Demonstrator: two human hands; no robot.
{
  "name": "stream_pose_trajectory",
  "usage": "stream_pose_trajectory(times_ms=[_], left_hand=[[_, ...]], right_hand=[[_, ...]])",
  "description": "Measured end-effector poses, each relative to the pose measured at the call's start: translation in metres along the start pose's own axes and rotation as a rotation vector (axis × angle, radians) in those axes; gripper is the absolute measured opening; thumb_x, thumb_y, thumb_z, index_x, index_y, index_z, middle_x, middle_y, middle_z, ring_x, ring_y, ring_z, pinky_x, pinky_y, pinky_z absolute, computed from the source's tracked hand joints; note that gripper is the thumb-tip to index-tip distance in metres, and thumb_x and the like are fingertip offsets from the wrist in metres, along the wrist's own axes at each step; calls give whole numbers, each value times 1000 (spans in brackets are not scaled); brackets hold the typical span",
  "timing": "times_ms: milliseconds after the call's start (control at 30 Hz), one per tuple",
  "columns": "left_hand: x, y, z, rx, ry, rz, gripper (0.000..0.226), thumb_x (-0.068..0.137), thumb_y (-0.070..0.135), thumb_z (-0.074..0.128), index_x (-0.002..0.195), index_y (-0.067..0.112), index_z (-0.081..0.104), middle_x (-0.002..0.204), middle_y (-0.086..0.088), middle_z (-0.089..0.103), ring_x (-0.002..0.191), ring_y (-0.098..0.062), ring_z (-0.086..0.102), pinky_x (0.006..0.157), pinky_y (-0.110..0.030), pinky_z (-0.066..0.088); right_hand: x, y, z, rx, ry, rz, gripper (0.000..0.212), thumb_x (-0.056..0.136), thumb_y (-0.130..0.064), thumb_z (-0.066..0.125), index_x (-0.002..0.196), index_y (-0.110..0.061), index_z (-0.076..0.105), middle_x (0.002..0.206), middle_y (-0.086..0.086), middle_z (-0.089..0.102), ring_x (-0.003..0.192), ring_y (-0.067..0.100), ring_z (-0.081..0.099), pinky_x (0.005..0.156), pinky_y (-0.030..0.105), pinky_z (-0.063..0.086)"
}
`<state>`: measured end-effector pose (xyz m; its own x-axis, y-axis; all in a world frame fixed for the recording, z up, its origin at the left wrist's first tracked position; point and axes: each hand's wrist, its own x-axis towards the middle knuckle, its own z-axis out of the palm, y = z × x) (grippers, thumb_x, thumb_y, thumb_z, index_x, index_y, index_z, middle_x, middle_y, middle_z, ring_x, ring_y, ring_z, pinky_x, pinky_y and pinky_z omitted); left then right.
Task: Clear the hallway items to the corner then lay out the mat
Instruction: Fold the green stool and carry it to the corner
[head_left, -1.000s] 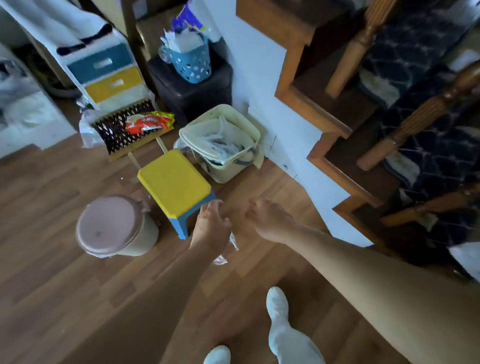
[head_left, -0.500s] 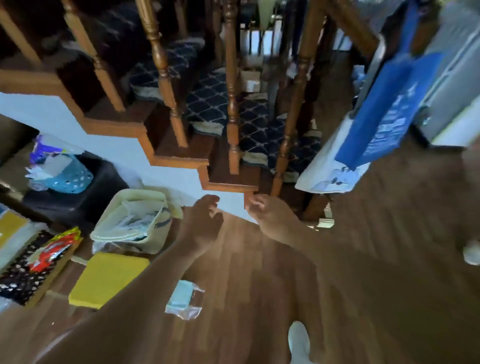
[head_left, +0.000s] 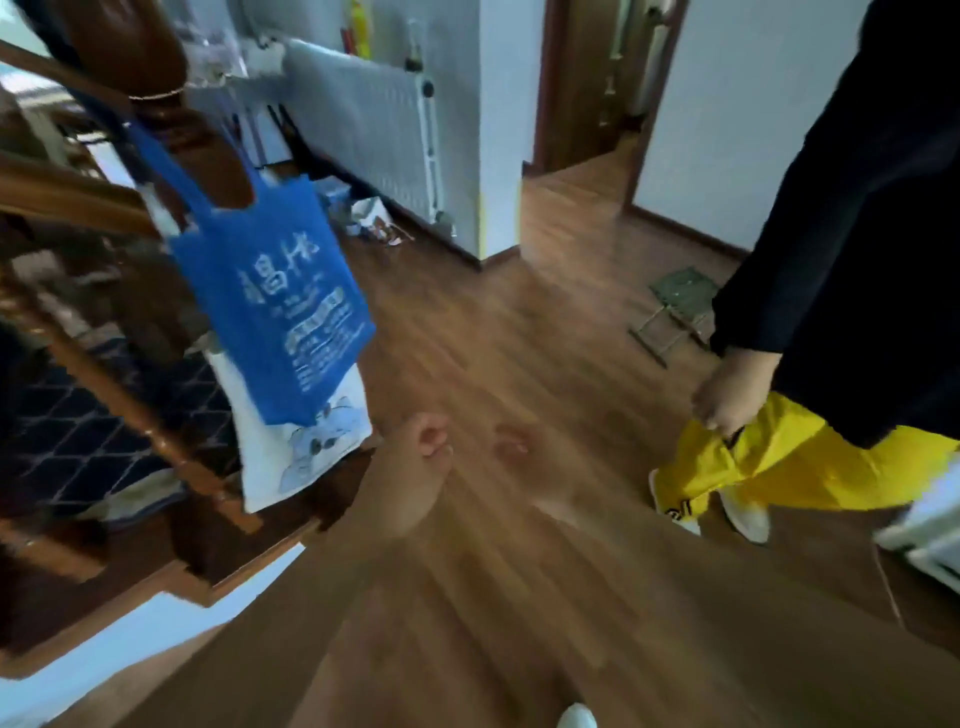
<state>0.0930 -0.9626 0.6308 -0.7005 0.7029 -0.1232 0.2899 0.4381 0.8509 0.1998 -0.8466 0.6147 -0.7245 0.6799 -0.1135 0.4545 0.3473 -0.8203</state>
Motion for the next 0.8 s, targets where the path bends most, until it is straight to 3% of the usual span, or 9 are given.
stream_pose_trajectory(times_ms=[33, 100, 200, 267, 433, 567, 700, 800], left_hand=[[19, 16, 22, 5, -38, 30, 31, 92, 9, 54, 122, 12, 55, 117, -4, 61, 97, -6, 54, 82, -15, 39], [52, 40, 58, 6, -68, 64, 29, 91, 7, 55, 120, 10, 55, 115, -6, 62, 96, -8, 55, 77, -11, 39], [94, 76, 110, 26, -142, 96, 28, 91, 8, 54, 120, 10, 56, 114, -7, 63, 98, -9, 55, 80, -15, 37], [120, 94, 137, 69, -191, 140, 30, 91, 10, 54, 122, 10, 55, 114, -5, 63, 98, -10, 55, 78, -14, 35], [193, 133, 185, 104, -279, 214, 32, 92, 14, 54, 124, 14, 54, 114, 0, 61, 97, -7, 55, 81, -19, 39], [268, 156, 214, 122, -303, 315, 30, 90, 12, 57, 120, 13, 58, 106, 1, 62, 97, -14, 61, 81, -21, 43], [350, 185, 240, 192, -339, 427, 29, 90, 19, 57, 119, 18, 59, 106, 5, 62, 93, -10, 61, 78, -21, 43], [407, 212, 264, 221, -395, 455, 28, 92, 20, 56, 119, 16, 59, 108, 4, 62, 95, -11, 60, 79, -23, 44]], right_hand=[[10, 15, -23, 20, 43, 11, 16, 89, -16, 53, 92, -18, 69, 96, 0, 68, 95, 18, 59, 77, 26, 40], [26, 31, -57, -53, 69, 71, 21, 90, -22, 53, 102, -19, 70, 105, 0, 69, 100, 16, 62, 78, 21, 43], [53, 55, -108, -51, 97, 151, 28, 92, -21, 51, 115, -14, 66, 117, 7, 67, 109, 24, 61, 91, 35, 49], [73, 73, -135, -22, 150, 179, 29, 93, -22, 51, 116, -12, 66, 117, 8, 67, 109, 24, 61, 91, 32, 48], [125, 101, -186, 23, 236, 246, 27, 92, -28, 54, 112, -13, 66, 108, 3, 68, 97, 14, 62, 78, 21, 43], [182, 118, -218, 79, 295, 291, 20, 92, -25, 52, 100, -15, 67, 91, -1, 66, 82, 13, 60, 66, 20, 42], [244, 132, -259, 108, 388, 347, 31, 94, -27, 51, 119, -12, 61, 117, 9, 64, 108, 25, 59, 85, 27, 44], [287, 143, -295, 6, 432, 375, 29, 96, -24, 47, 115, -8, 63, 114, 10, 65, 108, 26, 59, 83, 26, 41]])
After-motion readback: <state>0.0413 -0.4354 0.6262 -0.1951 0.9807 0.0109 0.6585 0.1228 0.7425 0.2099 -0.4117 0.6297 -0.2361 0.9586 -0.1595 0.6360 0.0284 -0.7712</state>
